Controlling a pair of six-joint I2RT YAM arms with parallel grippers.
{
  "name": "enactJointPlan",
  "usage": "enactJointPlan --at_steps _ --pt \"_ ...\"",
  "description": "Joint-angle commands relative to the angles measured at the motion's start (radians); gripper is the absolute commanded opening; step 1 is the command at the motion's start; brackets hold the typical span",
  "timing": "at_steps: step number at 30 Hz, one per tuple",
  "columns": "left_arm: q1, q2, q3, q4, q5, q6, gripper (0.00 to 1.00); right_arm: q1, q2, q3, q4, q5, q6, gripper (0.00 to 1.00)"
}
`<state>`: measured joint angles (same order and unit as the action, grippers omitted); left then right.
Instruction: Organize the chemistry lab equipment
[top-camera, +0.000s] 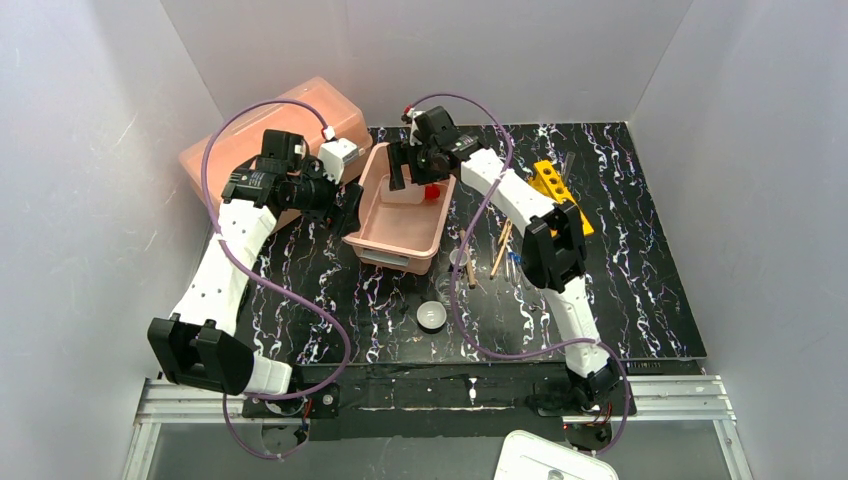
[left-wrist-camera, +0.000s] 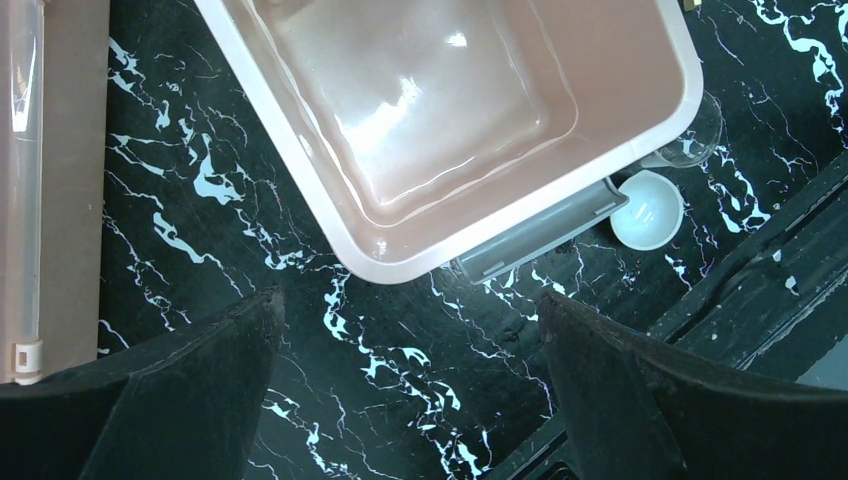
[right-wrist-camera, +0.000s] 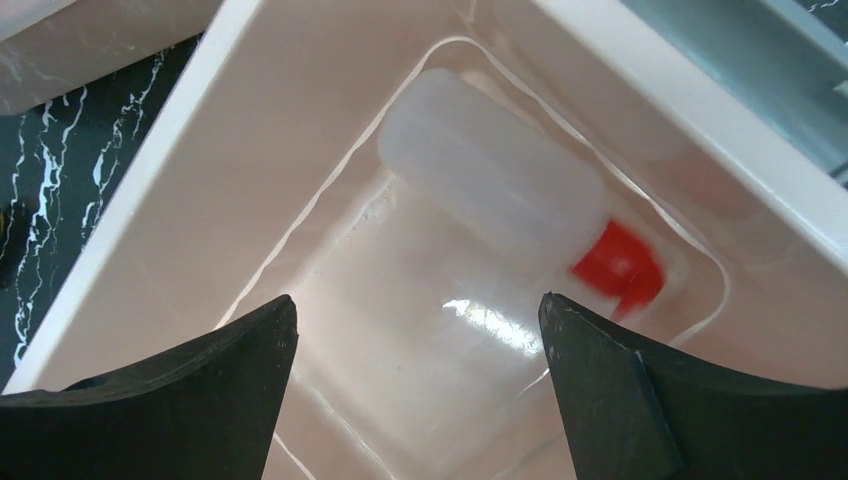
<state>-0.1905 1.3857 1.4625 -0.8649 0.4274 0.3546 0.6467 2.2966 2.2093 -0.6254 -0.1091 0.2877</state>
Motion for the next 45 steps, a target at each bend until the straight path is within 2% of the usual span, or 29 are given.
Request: enactJointPlan --at_steps 1,10,14,18,20,21,24,28,32,37,45 --pt "0.007 -0.034 0.032 -0.031 0.015 0.015 0.98 0.012 -0.119 0.035 0.044 0.013 -0.018 0.98" --pt "0.007 -0.038 0.031 -0.030 0.016 0.021 0.98 0.021 -0.327 -0.016 0.060 0.051 -0.043 0.98" --pt "0.010 -0.041 0.030 -0.027 0.011 0.029 0.98 0.009 -0.489 -0.190 0.112 0.194 -0.033 0.98" --pt "0.012 -0.042 0.036 -0.024 0.005 0.025 0.98 -0.025 -0.657 -0.441 0.160 0.197 -0.039 0.98" --pt "0.012 -0.045 0.037 -0.023 0.001 0.023 0.98 -0.029 -0.720 -0.559 0.150 0.247 -0.045 0.97" --pt "0.012 -0.046 0.038 -0.022 0.000 0.022 0.98 -0.032 -0.742 -0.610 0.127 0.264 -0.039 0.94" --pt "0.012 -0.053 0.034 -0.019 -0.001 0.021 0.98 -0.033 -0.790 -0.761 0.080 0.284 -0.011 0.74" --pt "0.012 -0.070 0.015 0.006 -0.003 0.023 0.98 -0.034 -0.832 -0.980 0.078 0.264 0.076 0.61" --pt "0.012 -0.074 0.008 0.018 0.003 0.018 0.98 -0.034 -0.831 -1.105 0.126 0.289 0.135 0.59" --pt "0.012 -0.074 0.009 0.019 0.004 0.015 0.98 -0.033 -0.767 -1.136 0.167 0.311 0.144 0.62" --pt "0.013 -0.085 -0.013 0.010 0.014 0.042 0.98 -0.044 -0.682 -1.099 0.209 0.355 0.116 0.62"
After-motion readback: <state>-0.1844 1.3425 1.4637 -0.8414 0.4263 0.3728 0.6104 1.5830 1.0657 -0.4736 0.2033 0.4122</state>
